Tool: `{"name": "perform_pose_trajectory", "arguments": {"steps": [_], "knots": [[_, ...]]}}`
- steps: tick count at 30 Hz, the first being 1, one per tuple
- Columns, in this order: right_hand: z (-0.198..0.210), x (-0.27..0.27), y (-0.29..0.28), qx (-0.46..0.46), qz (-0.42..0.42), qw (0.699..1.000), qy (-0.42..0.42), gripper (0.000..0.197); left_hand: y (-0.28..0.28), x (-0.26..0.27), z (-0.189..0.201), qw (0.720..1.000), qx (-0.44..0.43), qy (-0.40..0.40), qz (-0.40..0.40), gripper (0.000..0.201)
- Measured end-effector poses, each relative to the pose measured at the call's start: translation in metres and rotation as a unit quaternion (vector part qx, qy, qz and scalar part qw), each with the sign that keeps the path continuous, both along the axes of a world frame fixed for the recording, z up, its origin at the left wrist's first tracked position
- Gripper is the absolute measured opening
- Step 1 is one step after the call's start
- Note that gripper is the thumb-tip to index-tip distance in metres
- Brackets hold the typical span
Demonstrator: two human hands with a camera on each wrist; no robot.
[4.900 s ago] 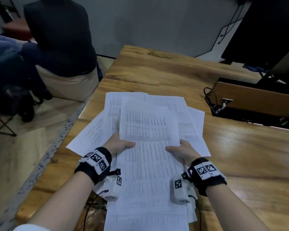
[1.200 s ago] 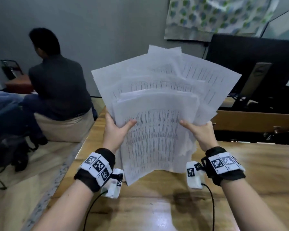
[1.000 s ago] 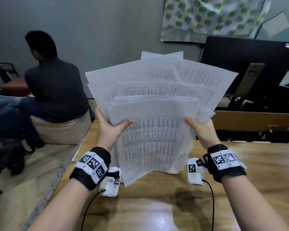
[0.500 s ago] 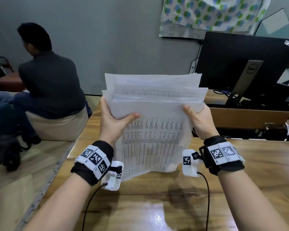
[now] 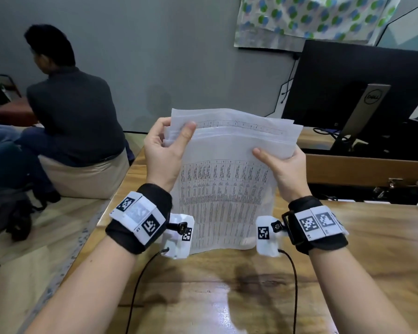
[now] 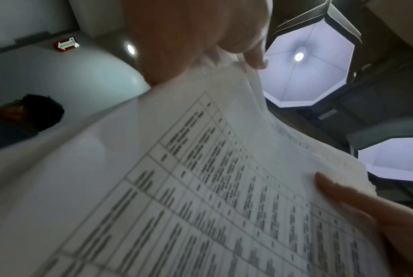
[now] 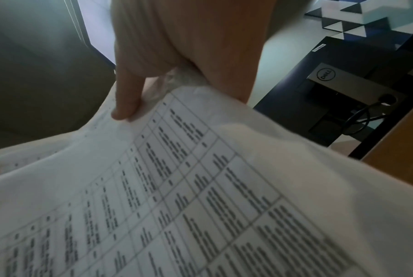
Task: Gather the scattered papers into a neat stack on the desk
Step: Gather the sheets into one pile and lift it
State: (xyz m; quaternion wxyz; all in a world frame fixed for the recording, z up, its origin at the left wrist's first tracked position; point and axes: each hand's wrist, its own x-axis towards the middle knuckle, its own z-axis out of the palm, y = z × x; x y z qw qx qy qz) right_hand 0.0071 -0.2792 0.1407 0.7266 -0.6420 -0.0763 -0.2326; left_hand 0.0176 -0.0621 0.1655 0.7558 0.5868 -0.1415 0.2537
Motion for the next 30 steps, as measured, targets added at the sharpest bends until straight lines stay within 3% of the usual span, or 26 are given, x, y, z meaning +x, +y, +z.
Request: {"name": "perform_pose_trajectory", "arguments": {"steps": [6, 10, 14, 15, 17, 18, 19, 20, 21, 23, 26, 30], "knots": [[-0.007, 0.003, -0.003, -0.044, 0.011, 0.999, 0.002, 0.05, -0.003, 0.006, 0.004, 0.999, 0.006, -0.023, 0.025, 0.019], [-0.022, 0.002, -0.005, -0.027, 0.012, 0.999, 0.042, 0.052, 0.002, 0.009, 0.0, 0.997, -0.052, -0.028, 0.053, 0.021], [-0.043, 0.001, -0.005, -0.034, 0.029, 0.995, 0.089, 0.044, 0.004, -0.003, -0.007, 0.997, -0.076, -0.001, -0.001, 0.012], [-0.047, 0.001, -0.005, -0.028, 0.026, 0.995, 0.095, 0.042, 0.004, -0.005, -0.015, 0.997, -0.074, 0.017, -0.027, 0.028], [-0.053, 0.001, -0.002, -0.027, 0.021, 0.994, 0.104, 0.036, 0.004, -0.008, -0.035, 0.996, -0.026, 0.068, -0.059, 0.077], [-0.055, -0.001, 0.001, -0.028, 0.018, 0.994, 0.104, 0.031, 0.003, -0.011, -0.043, 0.992, 0.015, 0.104, -0.07, 0.089], [-0.054, -0.003, 0.004, -0.024, 0.012, 0.995, 0.1, 0.028, 0.0, -0.016, -0.049, 0.986, 0.045, 0.14, -0.075, 0.084], [-0.051, -0.005, 0.007, -0.013, 0.004, 0.996, 0.092, 0.026, -0.004, -0.017, -0.052, 0.982, 0.061, 0.168, -0.057, 0.067], [-0.046, -0.006, 0.009, -0.003, -0.006, 0.997, 0.08, 0.026, -0.006, -0.017, -0.051, 0.982, 0.065, 0.176, -0.028, 0.049], [-0.033, -0.007, 0.009, 0.006, -0.025, 0.998, 0.052, 0.027, -0.007, -0.014, -0.043, 0.988, 0.043, 0.147, 0.013, 0.038], [-0.027, -0.011, 0.003, 0.008, -0.035, 0.999, 0.032, 0.027, -0.002, -0.008, -0.037, 0.994, 0.03, 0.107, 0.017, 0.043], [-0.068, -0.02, 0.002, -0.042, -0.004, 0.992, 0.115, 0.034, 0.008, -0.014, -0.073, 0.979, 0.074, 0.187, -0.044, 0.064]]}}
